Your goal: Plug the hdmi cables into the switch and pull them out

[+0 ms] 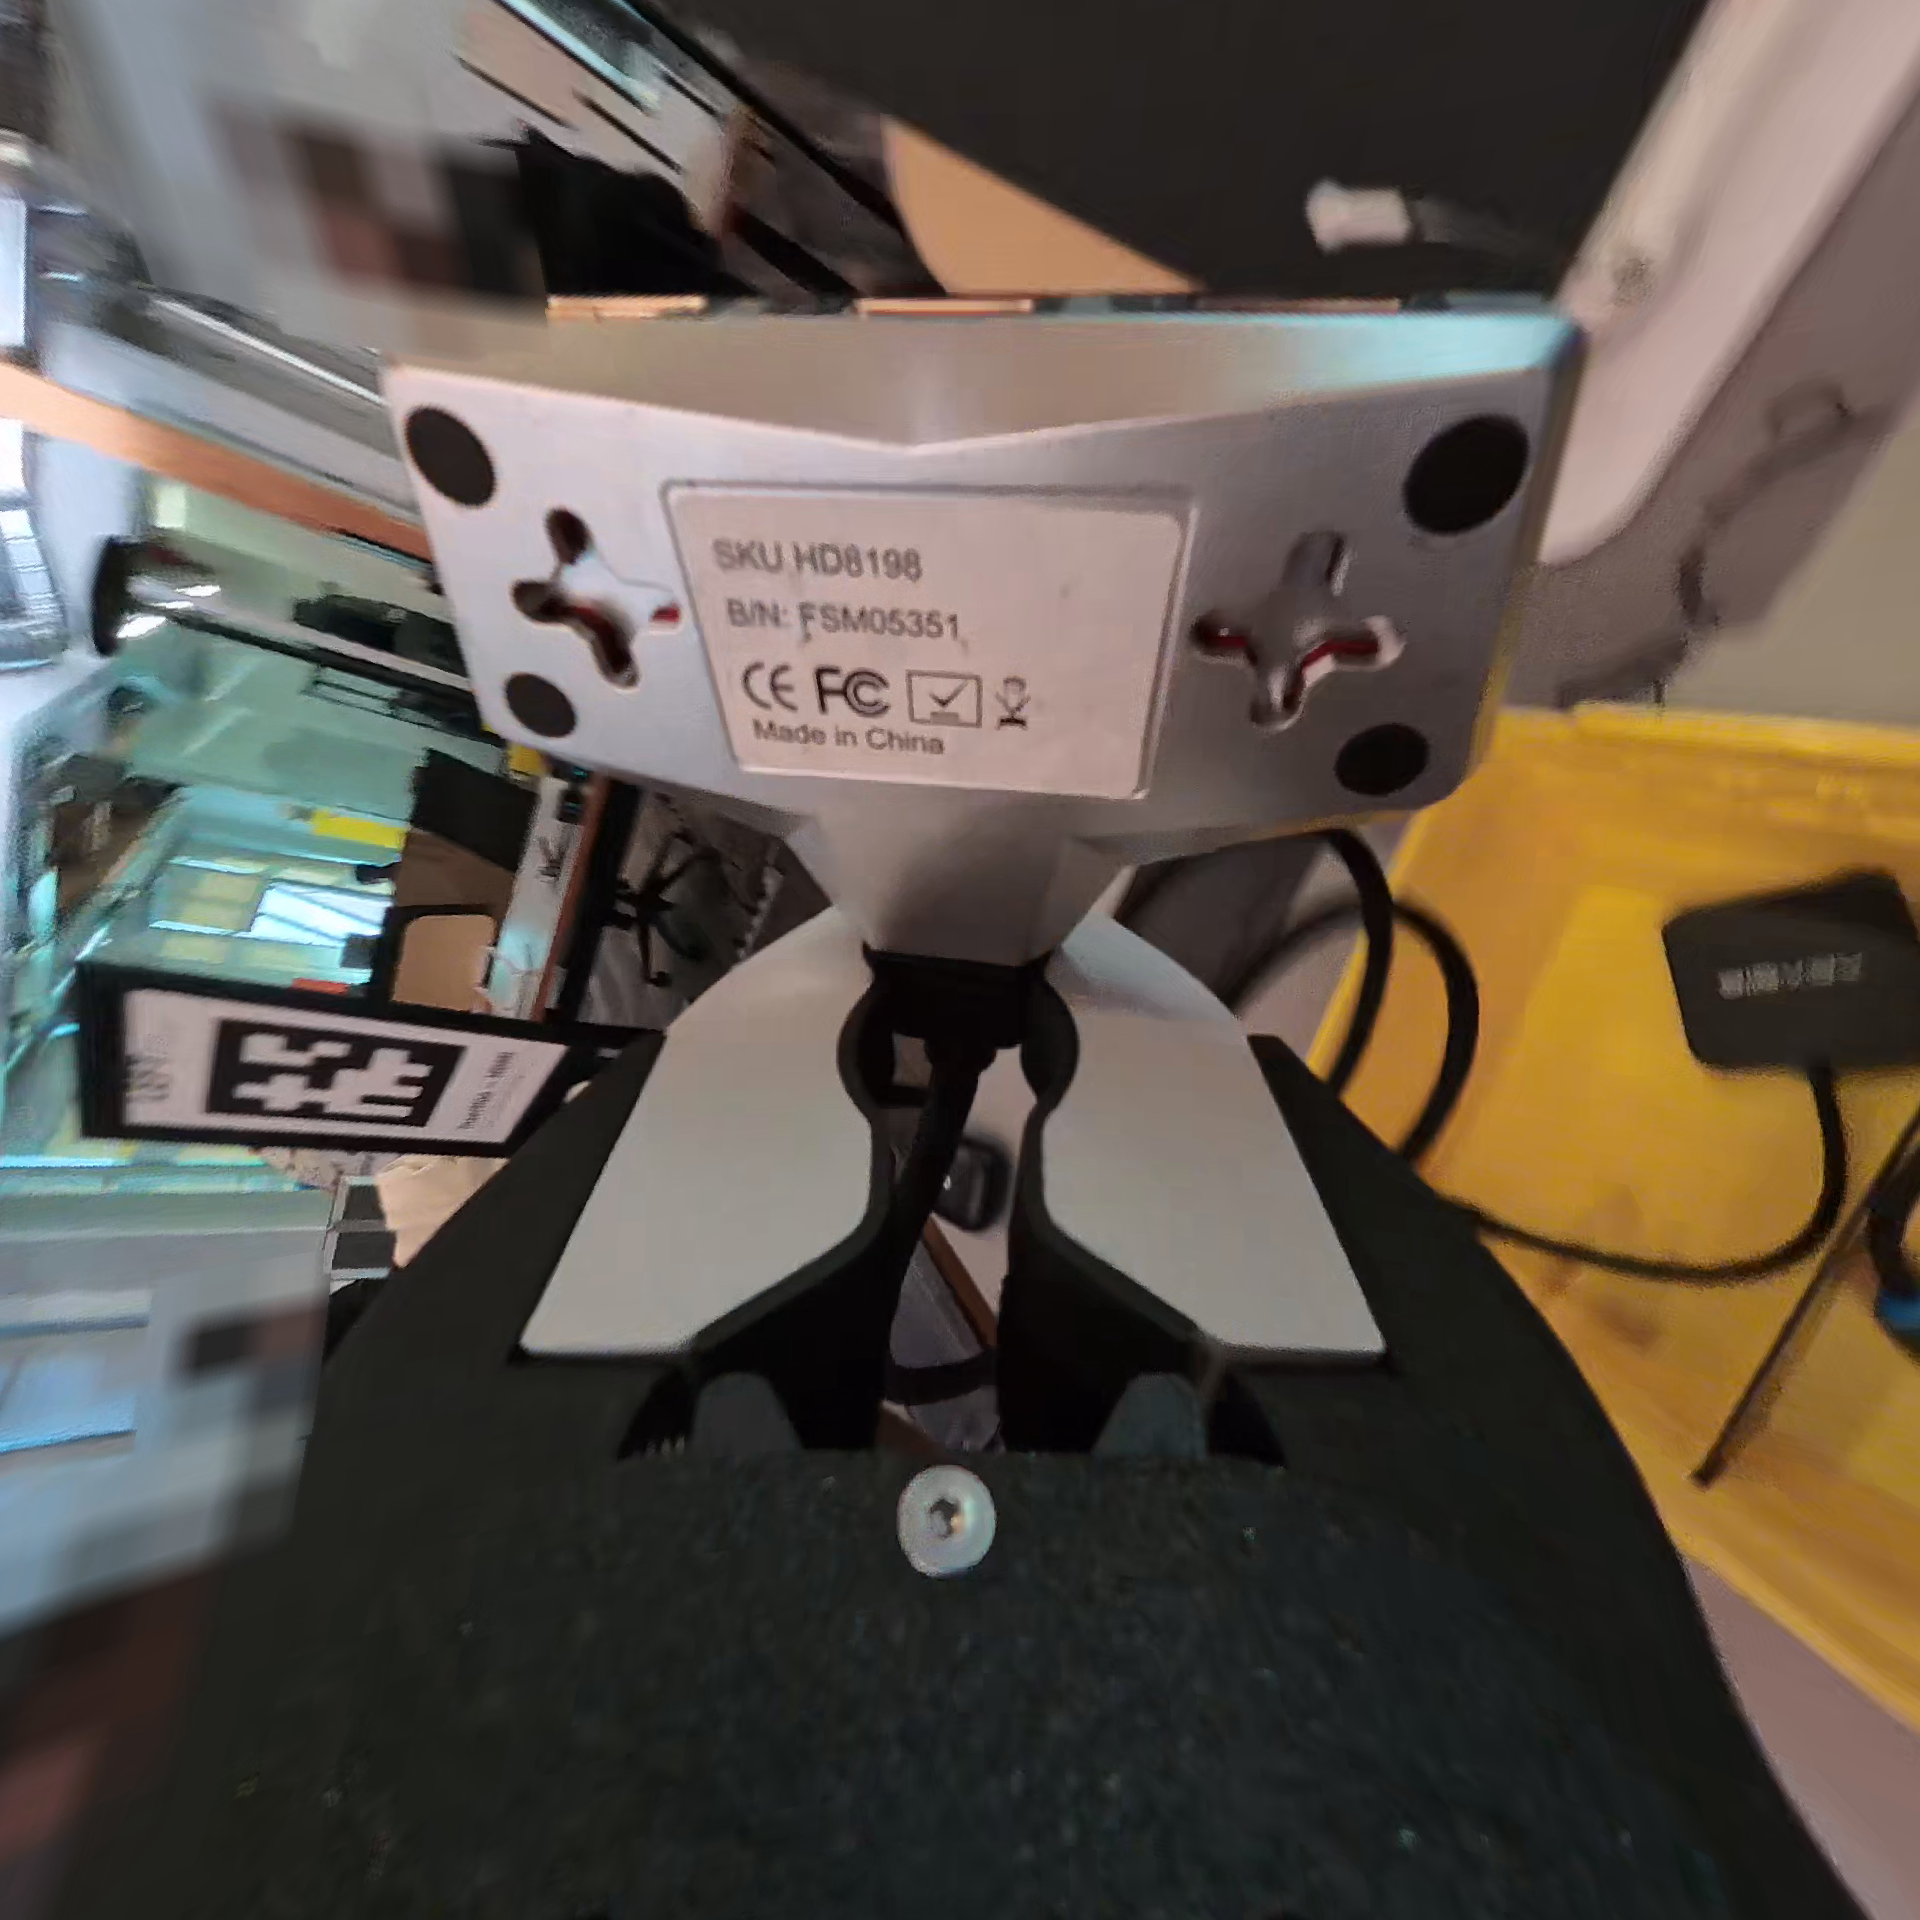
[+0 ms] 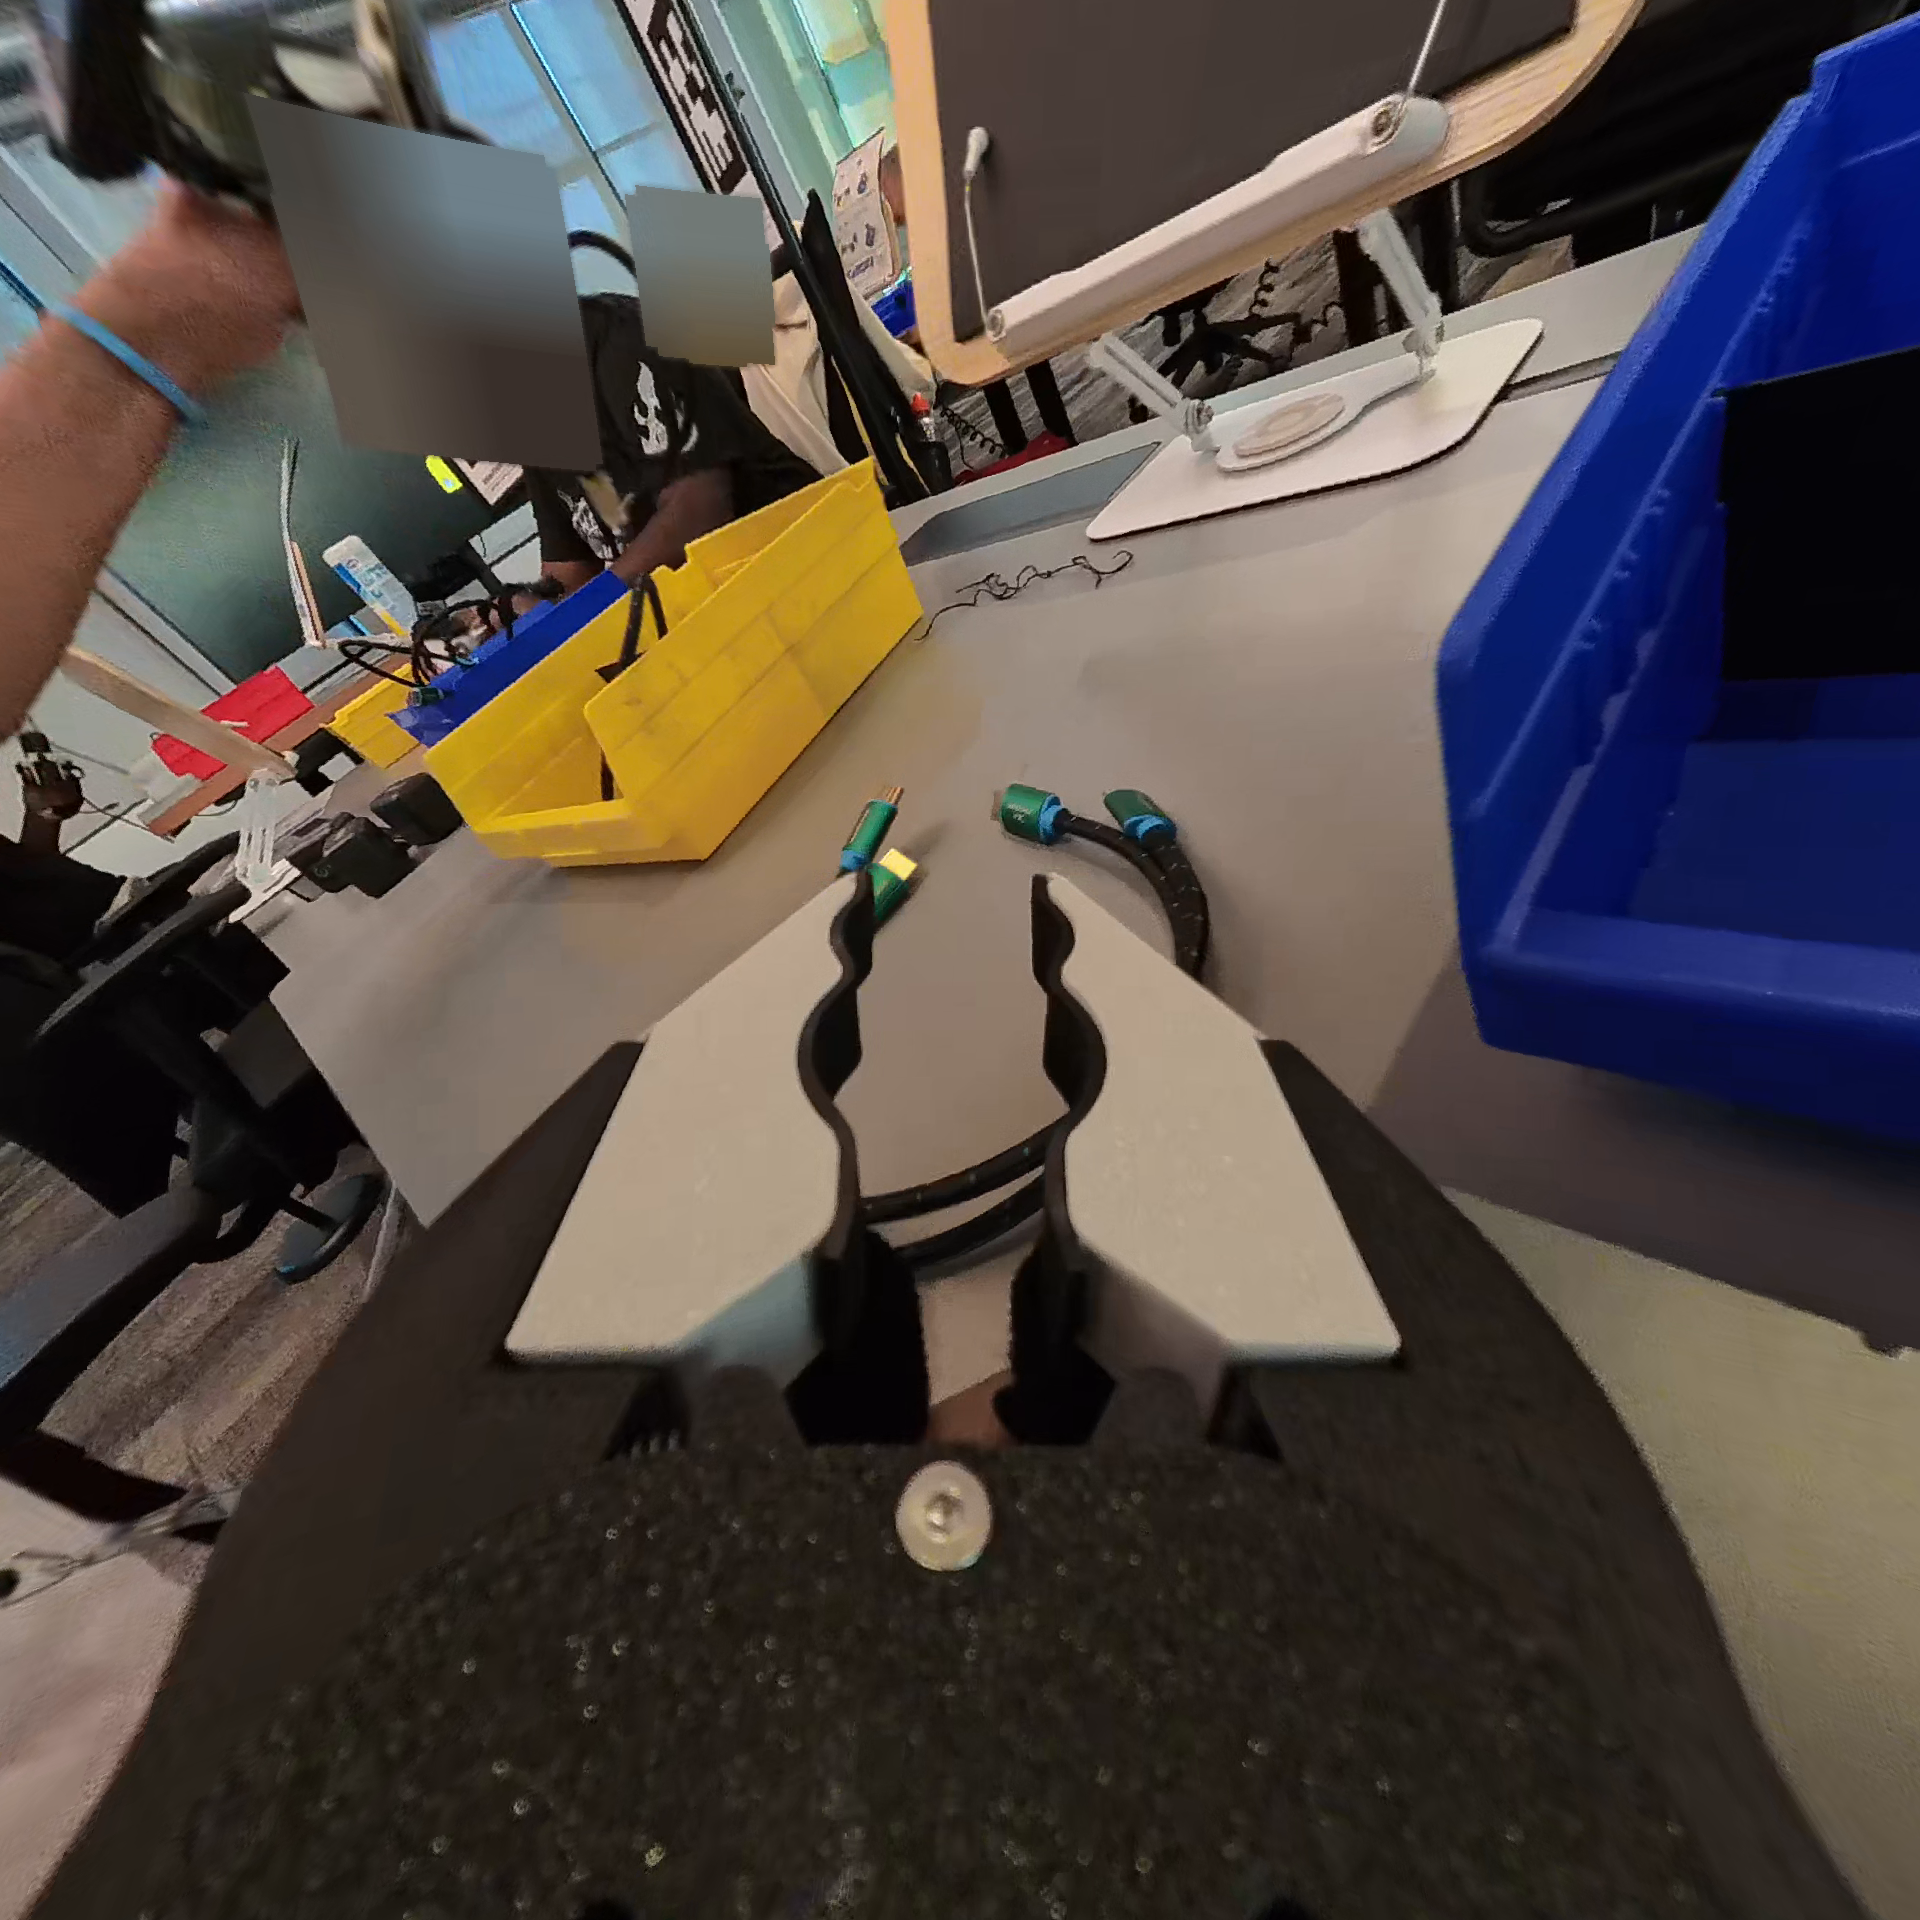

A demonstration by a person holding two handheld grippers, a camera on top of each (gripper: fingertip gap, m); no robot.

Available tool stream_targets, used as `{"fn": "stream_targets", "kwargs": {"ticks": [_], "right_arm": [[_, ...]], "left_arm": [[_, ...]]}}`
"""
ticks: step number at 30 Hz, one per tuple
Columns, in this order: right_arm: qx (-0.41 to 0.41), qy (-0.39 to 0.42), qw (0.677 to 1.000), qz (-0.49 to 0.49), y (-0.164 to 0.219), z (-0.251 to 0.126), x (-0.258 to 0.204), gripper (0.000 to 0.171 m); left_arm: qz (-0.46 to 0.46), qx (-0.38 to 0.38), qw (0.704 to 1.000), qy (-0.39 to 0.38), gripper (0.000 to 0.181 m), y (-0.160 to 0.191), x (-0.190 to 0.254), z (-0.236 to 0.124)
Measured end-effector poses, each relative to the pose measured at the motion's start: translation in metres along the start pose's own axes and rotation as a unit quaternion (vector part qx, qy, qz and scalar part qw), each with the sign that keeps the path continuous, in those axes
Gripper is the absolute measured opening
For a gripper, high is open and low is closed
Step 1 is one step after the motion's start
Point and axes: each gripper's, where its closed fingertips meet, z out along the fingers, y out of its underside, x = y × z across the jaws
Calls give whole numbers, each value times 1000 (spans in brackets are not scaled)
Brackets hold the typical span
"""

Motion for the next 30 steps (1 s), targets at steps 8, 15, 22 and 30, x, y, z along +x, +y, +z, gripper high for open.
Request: {"fn": "stream_targets", "kwargs": {"ticks": [8,15,22,30], "right_arm": [[6,-21,999,-32,-3,7,-23,29],[48,-108,973,-201,-89,30,-117,32],[152,-53,955,-249,-183,15,-136,44],[124,-56,951,-279,-140,31,-124,20]], "left_arm": [[-42,122,980,-153,20,-129,34,-71],[-25,259,937,-233,20,-275,89,-124],[-70,302,933,-185,20,-319,203,-108],[-51,247,964,-84,21,-289,317,-84]]}}
